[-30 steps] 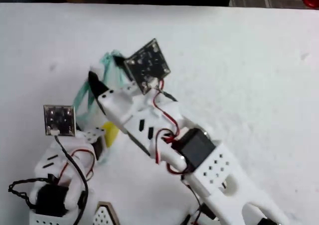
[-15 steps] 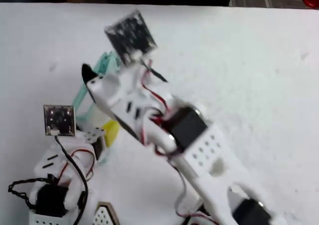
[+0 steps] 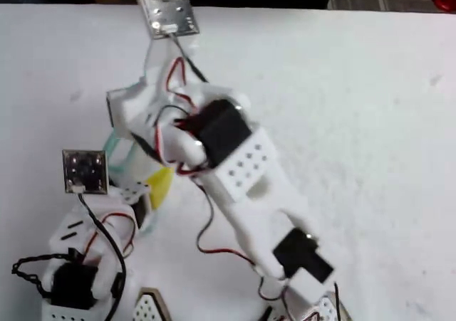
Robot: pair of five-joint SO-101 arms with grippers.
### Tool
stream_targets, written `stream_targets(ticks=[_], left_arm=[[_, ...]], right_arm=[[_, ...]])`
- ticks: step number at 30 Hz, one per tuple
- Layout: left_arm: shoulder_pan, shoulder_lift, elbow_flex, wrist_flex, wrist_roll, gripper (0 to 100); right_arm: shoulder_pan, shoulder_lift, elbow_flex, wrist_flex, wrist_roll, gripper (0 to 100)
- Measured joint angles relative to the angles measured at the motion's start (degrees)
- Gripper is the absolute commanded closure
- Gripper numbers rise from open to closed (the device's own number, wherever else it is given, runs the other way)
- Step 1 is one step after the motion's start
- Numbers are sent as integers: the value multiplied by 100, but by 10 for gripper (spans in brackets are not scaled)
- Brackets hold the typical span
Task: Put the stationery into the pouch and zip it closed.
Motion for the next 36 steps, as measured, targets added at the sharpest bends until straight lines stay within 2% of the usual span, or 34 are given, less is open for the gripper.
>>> stream_targets(ticks=[13,15,18,25,30,36], left_arm=[[18,0,0,0,0,698],[26,0,0,0,0,696],[26,0,0,0,0,695],[26,105,-158,79,-158,663],[35,0,-774,642,-149,629],[18,0,-835,659,-149,631]], right_arm=[[-132,519,-88,642,70,743],[-123,510,35,668,325,811],[-18,484,343,677,563,973],[273,440,642,677,1451,982],[923,598,44,703,1837,983],[1881,888,-1011,747,3121,983]])
